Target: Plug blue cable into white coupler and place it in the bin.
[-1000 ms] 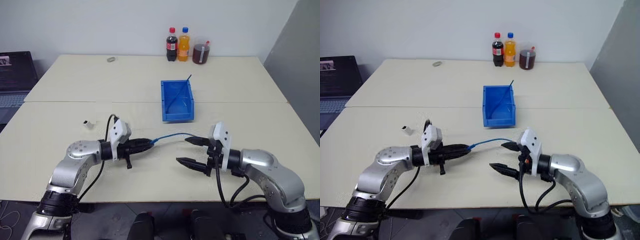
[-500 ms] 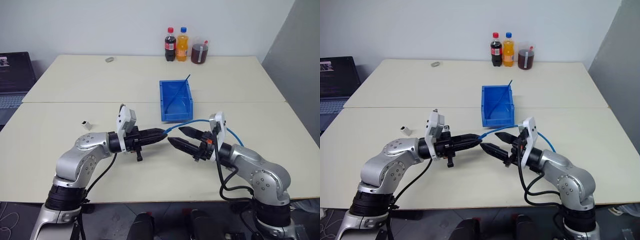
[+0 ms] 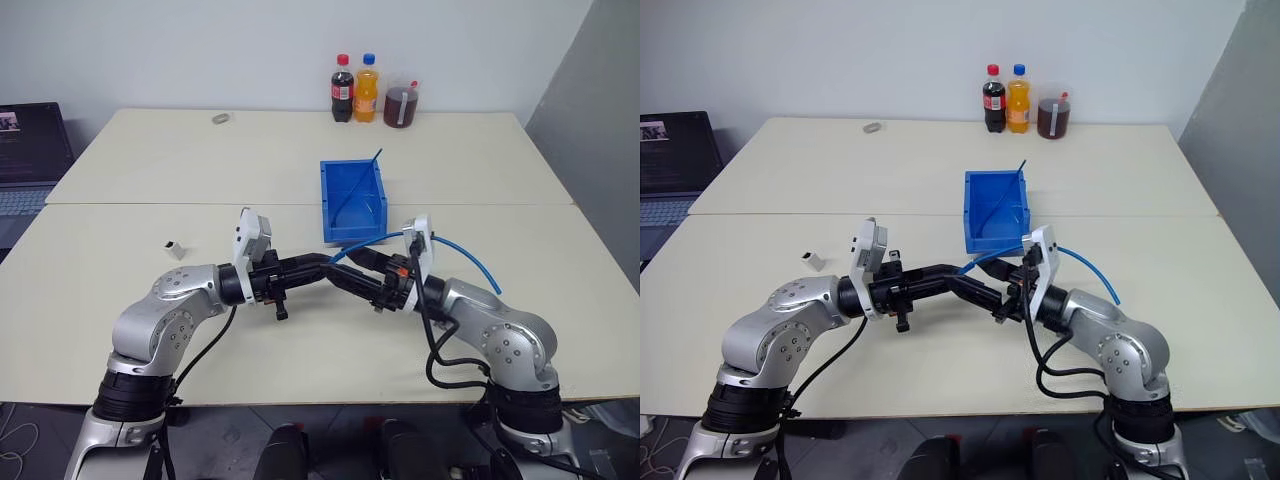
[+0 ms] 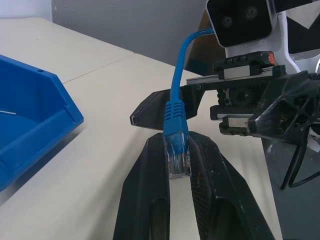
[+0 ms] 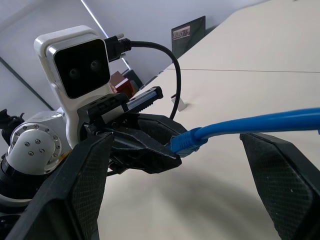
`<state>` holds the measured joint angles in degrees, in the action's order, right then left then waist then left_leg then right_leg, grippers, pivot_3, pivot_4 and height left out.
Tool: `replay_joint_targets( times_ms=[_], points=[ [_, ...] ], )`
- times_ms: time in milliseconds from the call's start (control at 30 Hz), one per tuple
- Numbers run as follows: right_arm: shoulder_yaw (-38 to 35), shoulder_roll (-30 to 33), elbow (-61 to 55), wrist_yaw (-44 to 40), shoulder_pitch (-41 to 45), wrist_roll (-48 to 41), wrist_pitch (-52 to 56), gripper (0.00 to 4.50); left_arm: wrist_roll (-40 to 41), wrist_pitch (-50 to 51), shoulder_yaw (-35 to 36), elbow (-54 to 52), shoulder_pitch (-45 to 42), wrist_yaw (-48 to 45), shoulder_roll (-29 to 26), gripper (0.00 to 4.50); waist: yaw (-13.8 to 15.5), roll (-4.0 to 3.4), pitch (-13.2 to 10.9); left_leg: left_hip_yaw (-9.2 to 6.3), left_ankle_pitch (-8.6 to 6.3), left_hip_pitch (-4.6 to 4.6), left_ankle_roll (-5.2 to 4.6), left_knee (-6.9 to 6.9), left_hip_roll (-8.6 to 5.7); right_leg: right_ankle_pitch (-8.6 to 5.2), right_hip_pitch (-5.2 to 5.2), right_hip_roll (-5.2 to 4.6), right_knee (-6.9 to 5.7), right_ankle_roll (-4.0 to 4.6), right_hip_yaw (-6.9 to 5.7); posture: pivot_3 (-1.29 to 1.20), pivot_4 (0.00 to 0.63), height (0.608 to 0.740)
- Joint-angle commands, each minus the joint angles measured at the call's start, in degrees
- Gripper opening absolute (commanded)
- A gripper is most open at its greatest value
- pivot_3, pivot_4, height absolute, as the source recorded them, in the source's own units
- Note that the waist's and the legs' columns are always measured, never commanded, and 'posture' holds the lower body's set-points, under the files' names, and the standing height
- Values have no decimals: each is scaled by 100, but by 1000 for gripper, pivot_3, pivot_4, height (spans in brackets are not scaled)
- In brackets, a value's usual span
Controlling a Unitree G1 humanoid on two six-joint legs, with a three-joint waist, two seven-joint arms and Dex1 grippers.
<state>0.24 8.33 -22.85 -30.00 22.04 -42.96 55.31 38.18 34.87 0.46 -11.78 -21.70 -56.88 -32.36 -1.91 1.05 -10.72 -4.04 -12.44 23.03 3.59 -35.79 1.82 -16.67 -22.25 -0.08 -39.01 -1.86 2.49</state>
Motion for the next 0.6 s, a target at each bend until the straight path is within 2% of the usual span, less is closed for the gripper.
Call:
replay_joint_targets(
  times_ms=[33,133,433,567,600],
  points=[
    [26,-18,-85,-89,145,-208,-149,3914,105,-9,128,-255,-55,7,-44,261,0,0,0,0,0,0,0,0,0,0,0,0,0,0,0,0,150,740],
    [28,-8,-88,-107,154,-317,-129,3303,88,-23,113,-266,-33,-2,-49,261,-1,0,0,0,0,0,0,0,0,0,0,0,0,0,0,0,150,740],
    [-8,18,-97,-130,165,-630,-19,979,37,-49,80,-279,35,-55,-91,261,0,-1,0,0,0,0,0,0,0,0,0,0,1,0,0,0,150,740],
    [-7,41,-94,-152,162,-767,67,165,15,-64,83,-254,33,-77,-92,260,-1,-1,0,0,0,0,0,1,0,-1,-1,0,1,0,0,0,150,740],
    [0,57,-95,-171,160,-819,105,142,3,-77,84,-236,29,-87,-91,260,0,-1,0,0,0,0,0,1,0,0,-1,0,1,0,0,0,150,740]
  ],
)
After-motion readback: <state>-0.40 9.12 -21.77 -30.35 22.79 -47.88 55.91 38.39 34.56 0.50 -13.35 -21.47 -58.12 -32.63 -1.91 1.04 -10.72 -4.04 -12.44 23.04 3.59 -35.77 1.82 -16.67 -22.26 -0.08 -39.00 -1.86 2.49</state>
